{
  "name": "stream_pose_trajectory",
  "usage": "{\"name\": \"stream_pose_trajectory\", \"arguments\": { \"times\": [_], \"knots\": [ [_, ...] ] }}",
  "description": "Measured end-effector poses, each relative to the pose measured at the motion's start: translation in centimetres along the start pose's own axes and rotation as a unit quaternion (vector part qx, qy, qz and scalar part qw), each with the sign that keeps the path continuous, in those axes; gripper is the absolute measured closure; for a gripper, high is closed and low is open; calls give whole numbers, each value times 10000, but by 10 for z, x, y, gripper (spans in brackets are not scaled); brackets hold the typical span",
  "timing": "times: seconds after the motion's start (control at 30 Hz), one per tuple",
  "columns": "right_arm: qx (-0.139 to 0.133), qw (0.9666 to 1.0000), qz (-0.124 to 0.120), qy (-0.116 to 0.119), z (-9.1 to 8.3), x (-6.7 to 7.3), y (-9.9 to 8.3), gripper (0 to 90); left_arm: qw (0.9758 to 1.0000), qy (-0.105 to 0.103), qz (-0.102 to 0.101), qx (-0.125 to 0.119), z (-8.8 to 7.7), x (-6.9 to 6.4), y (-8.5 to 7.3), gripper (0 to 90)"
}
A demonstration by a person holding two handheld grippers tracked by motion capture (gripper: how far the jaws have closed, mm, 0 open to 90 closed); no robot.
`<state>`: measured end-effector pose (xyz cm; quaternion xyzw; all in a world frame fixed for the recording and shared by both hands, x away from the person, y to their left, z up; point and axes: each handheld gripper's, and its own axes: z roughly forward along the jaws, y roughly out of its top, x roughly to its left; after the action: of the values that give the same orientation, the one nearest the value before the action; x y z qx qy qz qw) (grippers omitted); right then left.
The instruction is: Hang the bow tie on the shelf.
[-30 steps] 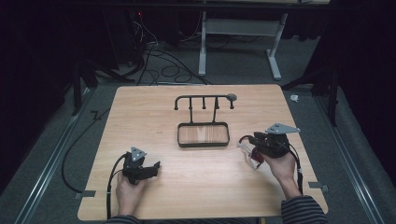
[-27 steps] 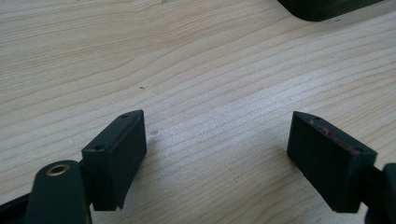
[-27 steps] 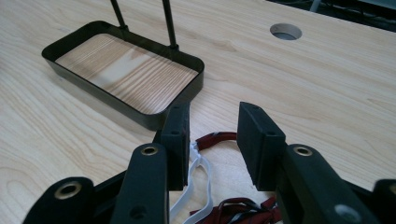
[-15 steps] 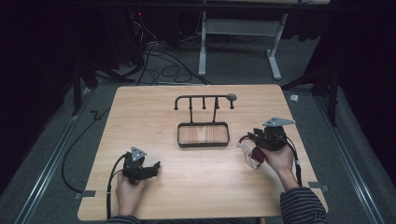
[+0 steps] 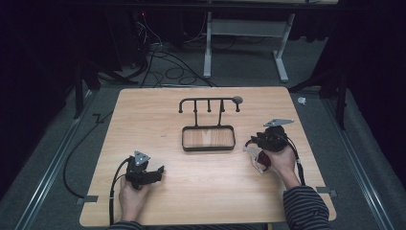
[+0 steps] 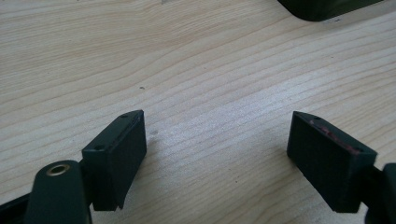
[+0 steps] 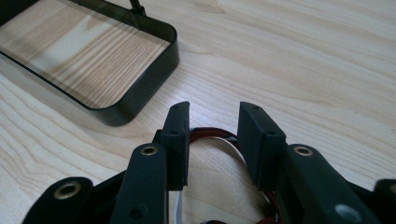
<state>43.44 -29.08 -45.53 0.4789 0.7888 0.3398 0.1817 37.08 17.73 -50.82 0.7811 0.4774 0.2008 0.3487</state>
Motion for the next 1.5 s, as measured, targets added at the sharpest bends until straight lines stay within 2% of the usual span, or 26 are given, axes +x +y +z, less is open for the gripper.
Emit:
{"name": "stream_pose_trajectory", "arguments": {
  "times": [0.3,0.6,1.2,1.37,1.5],
  "knots": [
    [129,9999,-54,58,12,-2,-2,641,10000,1,1,1,0,0,0,203],
    [256,9997,14,35,20,-5,-5,628,10000,2,2,2,0,0,0,203],
    [390,9990,44,-222,34,-13,-8,625,10000,0,11,9,0,0,0,203],
    [460,9985,66,-274,37,-15,-10,675,10000,0,12,9,0,0,0,203],
    [464,9985,19,-305,36,-16,-10,784,10000,2,13,9,0,0,0,203]
  ]
}}
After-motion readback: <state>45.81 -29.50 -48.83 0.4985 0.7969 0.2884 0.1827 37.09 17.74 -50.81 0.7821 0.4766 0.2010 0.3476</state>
